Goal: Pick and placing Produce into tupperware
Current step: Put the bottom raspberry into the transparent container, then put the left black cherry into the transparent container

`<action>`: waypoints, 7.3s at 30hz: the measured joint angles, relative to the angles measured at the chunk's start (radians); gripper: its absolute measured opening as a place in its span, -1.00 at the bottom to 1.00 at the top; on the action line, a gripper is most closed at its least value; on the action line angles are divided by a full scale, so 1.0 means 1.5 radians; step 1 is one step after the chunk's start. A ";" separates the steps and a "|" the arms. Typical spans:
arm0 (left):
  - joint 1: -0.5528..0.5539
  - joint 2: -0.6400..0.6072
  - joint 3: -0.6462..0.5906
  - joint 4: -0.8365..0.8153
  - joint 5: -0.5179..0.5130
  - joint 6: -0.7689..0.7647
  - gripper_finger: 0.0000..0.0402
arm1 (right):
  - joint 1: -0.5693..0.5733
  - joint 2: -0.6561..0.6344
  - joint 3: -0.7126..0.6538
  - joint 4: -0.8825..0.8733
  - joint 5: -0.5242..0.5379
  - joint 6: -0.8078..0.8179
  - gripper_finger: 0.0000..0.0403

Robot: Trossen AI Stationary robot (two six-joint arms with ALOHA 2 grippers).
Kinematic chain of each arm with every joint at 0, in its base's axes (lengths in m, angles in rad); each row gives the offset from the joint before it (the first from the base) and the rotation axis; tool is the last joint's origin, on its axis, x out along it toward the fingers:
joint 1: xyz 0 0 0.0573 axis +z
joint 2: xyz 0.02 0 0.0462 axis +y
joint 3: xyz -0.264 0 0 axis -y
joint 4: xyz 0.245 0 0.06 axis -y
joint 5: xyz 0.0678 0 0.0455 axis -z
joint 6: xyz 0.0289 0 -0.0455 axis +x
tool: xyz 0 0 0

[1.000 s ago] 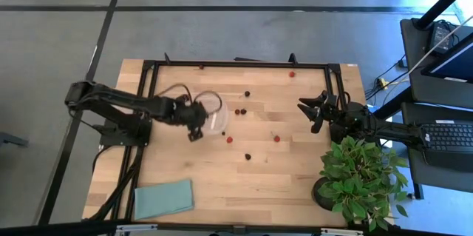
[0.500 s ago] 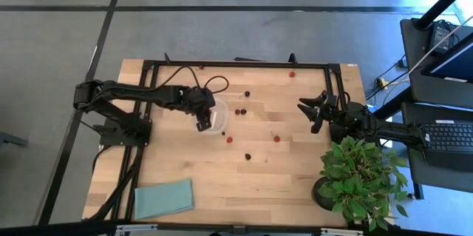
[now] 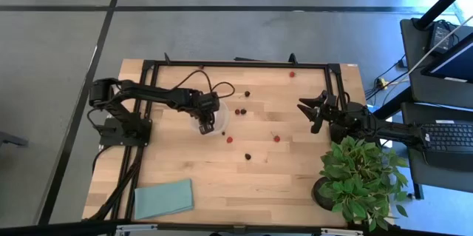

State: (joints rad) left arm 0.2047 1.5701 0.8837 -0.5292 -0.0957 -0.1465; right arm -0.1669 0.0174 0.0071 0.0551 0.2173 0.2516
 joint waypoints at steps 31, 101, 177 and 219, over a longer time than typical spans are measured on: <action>0.000 0.024 0.004 0.002 0.016 0.000 -0.12 | 0.000 0.000 0.000 0.000 0.000 0.001 -0.26; 0.375 -0.176 -0.227 0.003 0.041 0.211 0.01 | 0.000 0.000 0.000 -0.001 0.000 0.003 -0.26; 0.254 -0.175 -0.027 -0.130 0.049 0.156 -0.43 | 0.000 0.000 0.000 0.000 0.000 0.001 -0.26; 0.015 -0.014 -0.001 -0.031 0.042 0.081 -0.35 | 0.000 0.000 0.000 -0.001 0.000 0.002 -0.26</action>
State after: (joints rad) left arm 0.2276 1.5497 0.8825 -0.5763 -0.0322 -0.0246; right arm -0.1672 0.0177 0.0071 0.0544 0.2176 0.2542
